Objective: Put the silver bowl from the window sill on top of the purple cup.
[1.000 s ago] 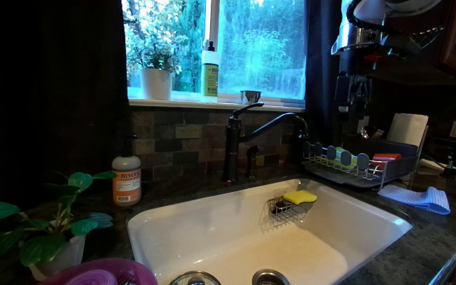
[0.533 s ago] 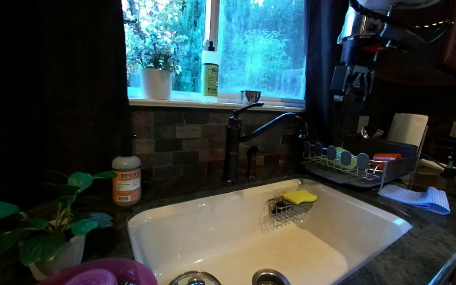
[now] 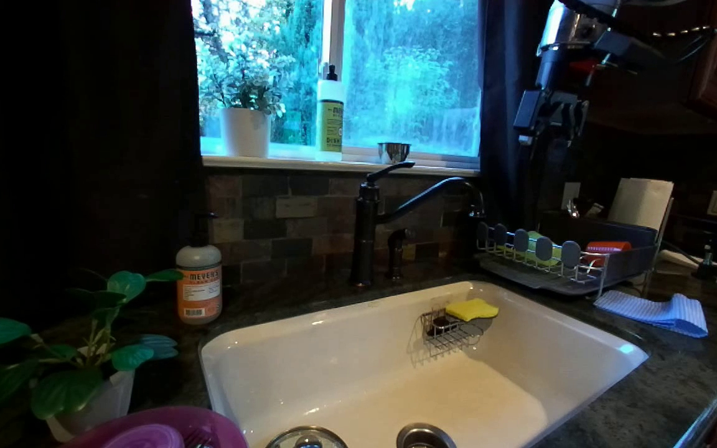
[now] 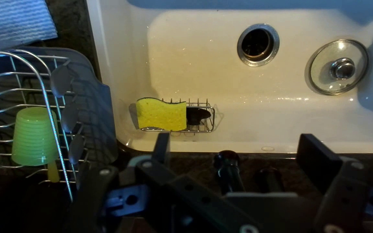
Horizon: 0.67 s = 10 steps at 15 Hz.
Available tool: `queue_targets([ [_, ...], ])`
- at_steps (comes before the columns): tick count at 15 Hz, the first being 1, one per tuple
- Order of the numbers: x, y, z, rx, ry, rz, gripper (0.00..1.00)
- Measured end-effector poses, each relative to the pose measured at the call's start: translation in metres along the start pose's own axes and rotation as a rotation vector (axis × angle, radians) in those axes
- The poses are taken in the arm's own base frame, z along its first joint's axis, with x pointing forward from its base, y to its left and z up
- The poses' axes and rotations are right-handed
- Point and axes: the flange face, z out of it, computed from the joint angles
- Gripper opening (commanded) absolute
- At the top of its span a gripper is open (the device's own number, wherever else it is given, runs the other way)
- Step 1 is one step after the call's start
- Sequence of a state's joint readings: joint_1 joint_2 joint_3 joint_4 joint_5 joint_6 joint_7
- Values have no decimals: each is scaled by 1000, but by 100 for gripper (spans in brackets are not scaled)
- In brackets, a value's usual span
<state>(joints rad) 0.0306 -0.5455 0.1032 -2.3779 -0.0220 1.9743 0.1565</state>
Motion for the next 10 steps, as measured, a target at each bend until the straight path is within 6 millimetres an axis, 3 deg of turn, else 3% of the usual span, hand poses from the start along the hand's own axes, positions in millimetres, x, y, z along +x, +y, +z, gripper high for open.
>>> queue_targets([
  [5, 14, 7, -14, 30, 93, 135, 100],
  [10, 45, 54, -61, 86, 217, 365, 100],
])
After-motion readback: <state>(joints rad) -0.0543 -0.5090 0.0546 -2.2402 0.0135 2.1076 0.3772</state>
